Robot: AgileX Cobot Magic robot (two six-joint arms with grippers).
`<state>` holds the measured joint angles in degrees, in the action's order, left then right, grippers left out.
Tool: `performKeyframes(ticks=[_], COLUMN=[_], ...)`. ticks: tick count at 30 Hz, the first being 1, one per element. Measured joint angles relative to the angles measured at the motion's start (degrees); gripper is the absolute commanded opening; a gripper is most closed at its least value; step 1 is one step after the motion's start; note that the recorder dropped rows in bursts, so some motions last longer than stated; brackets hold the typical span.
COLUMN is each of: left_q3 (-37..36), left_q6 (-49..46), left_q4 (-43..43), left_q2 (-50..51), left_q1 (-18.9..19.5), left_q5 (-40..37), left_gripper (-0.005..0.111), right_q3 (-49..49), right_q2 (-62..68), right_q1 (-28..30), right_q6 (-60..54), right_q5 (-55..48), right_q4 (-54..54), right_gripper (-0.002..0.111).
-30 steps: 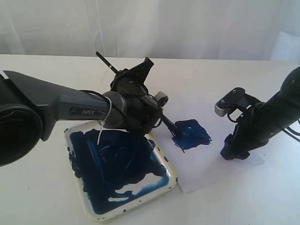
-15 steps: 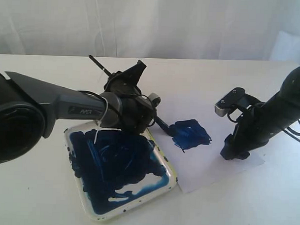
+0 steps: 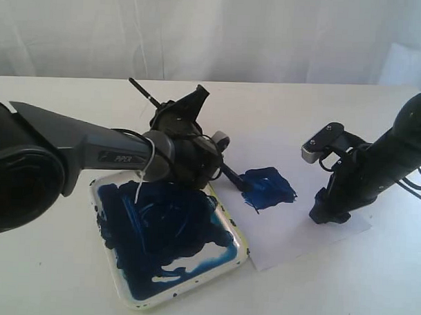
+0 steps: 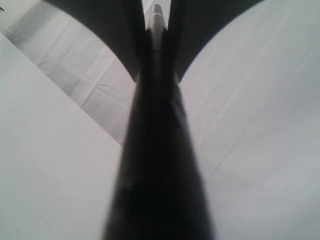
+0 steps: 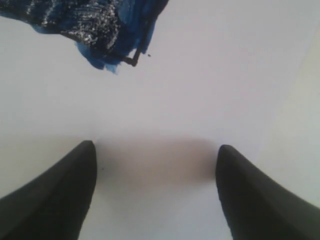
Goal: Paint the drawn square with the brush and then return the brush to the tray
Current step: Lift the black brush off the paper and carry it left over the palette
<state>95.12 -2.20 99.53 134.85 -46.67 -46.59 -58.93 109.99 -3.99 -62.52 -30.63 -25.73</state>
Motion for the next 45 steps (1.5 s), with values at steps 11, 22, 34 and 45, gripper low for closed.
performKeyframes(ticks=[11, 22, 34, 45], left_q3=[0.00, 0.00, -4.26, -30.08], left_q6=[0.36, 12.30, 15.78, 19.43], left_q4=[0.00, 0.00, -8.98, -7.43], left_q2=[0.00, -0.11, -8.14, -24.68], left_q1=[1.04, 1.26, -0.42, -0.66], left_q5=[-1.51, -2.18, -4.37, -12.22], left_gripper=[0.000, 0.000, 0.000, 0.000], right_q3=[0.00, 0.00, 0.00, 0.00], right_q2=[0.00, 0.00, 0.00, 0.00], right_q1=[0.00, 0.00, 0.00, 0.00], right_q6=[0.00, 0.00, 0.00, 0.26], right_q5=[0.00, 0.00, 0.11, 0.11], right_q4=[0.00, 0.00, -0.04, -0.04], right_gripper=[0.063, 0.063, 0.063, 0.063])
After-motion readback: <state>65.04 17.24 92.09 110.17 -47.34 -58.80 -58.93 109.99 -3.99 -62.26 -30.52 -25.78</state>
